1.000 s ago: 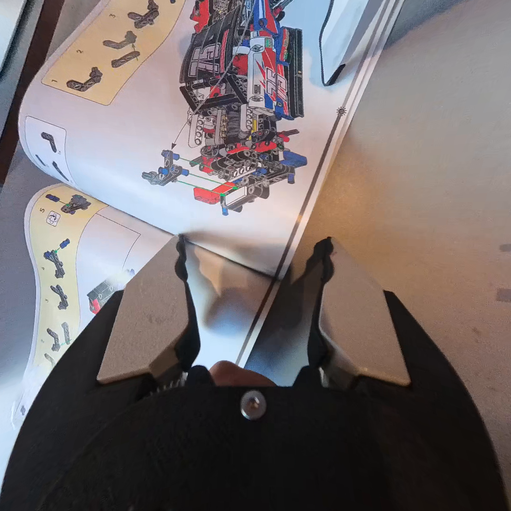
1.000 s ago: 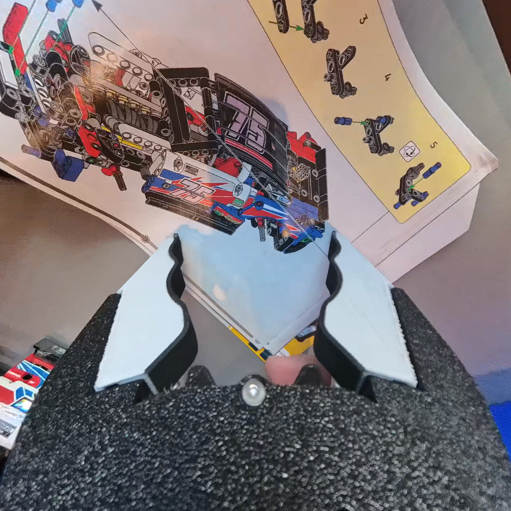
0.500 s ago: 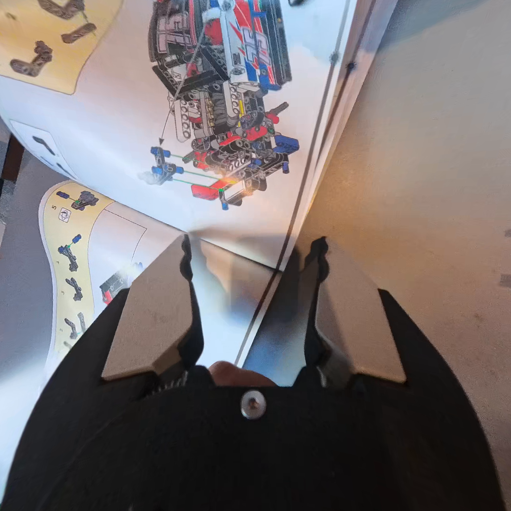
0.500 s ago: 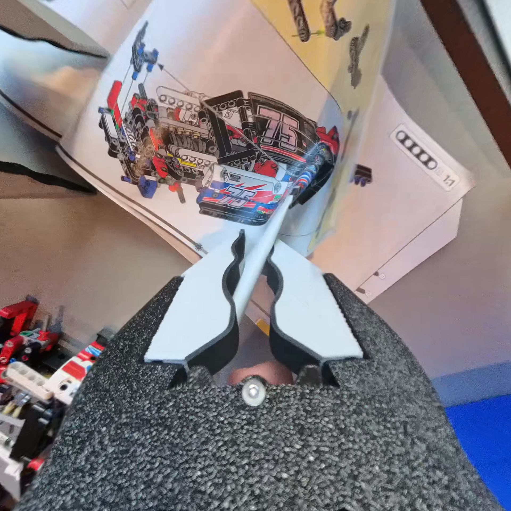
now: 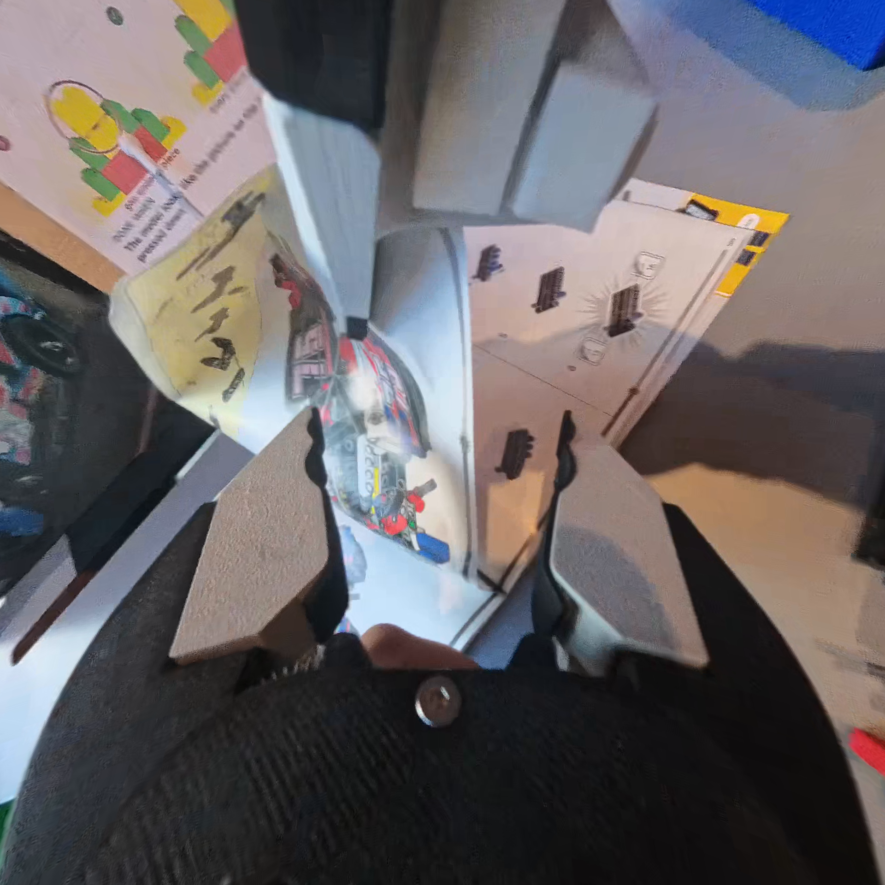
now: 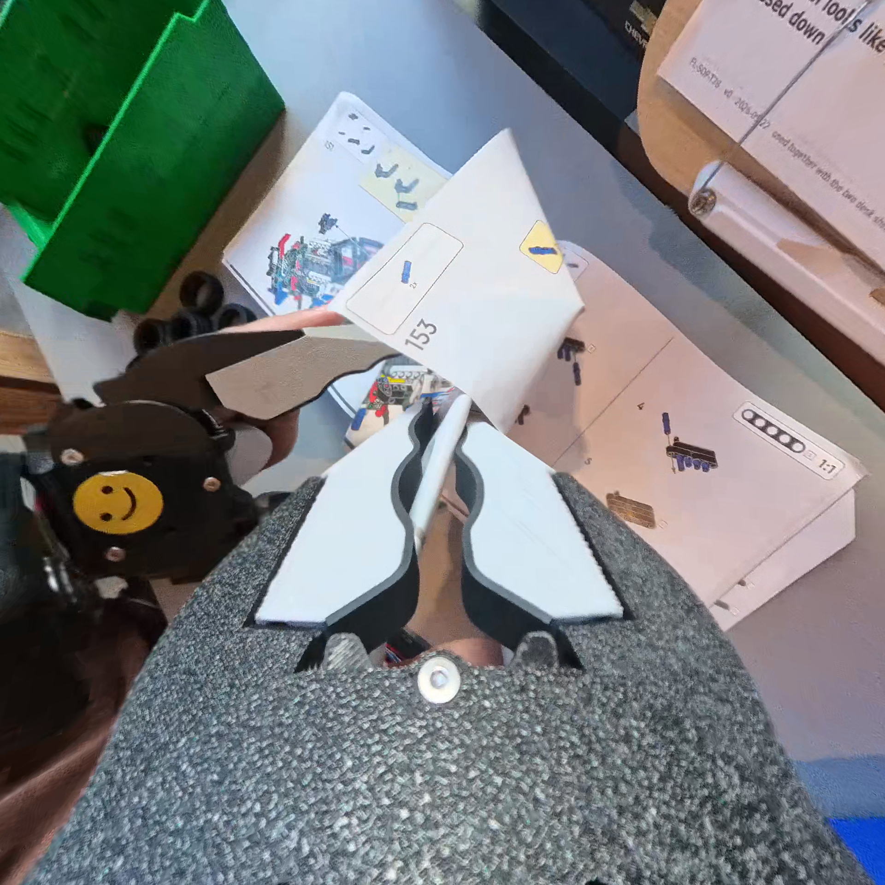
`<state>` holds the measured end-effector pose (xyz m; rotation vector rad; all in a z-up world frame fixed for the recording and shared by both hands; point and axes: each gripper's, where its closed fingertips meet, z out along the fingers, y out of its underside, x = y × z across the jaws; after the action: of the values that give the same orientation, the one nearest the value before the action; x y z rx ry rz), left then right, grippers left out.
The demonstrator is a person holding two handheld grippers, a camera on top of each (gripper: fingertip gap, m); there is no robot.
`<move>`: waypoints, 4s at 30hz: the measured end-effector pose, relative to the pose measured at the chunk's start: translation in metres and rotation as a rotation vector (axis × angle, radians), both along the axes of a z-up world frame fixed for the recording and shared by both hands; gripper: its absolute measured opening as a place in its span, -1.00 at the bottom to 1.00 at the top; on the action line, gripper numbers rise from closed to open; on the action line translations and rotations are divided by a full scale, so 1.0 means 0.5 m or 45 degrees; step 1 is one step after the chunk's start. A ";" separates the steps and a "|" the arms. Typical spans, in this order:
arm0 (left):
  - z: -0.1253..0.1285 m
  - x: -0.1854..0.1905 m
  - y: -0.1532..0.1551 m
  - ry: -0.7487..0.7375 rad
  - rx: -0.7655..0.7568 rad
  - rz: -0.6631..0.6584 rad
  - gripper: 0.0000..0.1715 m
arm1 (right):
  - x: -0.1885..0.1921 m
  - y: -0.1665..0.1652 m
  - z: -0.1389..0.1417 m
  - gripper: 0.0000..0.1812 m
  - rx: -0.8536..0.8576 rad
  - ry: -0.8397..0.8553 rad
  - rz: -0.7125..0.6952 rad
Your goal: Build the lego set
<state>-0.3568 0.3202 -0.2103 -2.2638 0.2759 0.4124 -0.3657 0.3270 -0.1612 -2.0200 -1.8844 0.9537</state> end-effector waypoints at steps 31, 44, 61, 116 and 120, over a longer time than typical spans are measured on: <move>0.000 -0.188 -0.105 -0.474 0.064 0.094 -0.96 | 0.020 0.087 -0.010 -0.76 0.117 0.124 -0.313; 0.369 -0.373 -0.352 -0.306 0.928 0.602 -0.27 | -0.200 -0.196 -0.252 -0.58 0.286 -0.135 0.158; 0.376 -0.305 -0.337 -0.241 0.855 0.440 -0.29 | 0.208 -0.248 0.098 -0.51 0.221 0.602 -0.019; 0.017 -0.258 -0.272 0.085 0.556 0.477 -1.00 | 0.746 0.074 -0.139 -0.59 0.526 0.711 -1.146; 0.021 -0.128 -0.223 0.192 0.583 0.229 -1.00 | 0.742 0.075 -0.145 -0.60 0.541 0.679 -1.140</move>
<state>-0.4207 0.2086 -0.1997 -1.8154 0.0446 0.6692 0.0052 0.3645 -0.2337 -1.7884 -0.6877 0.6505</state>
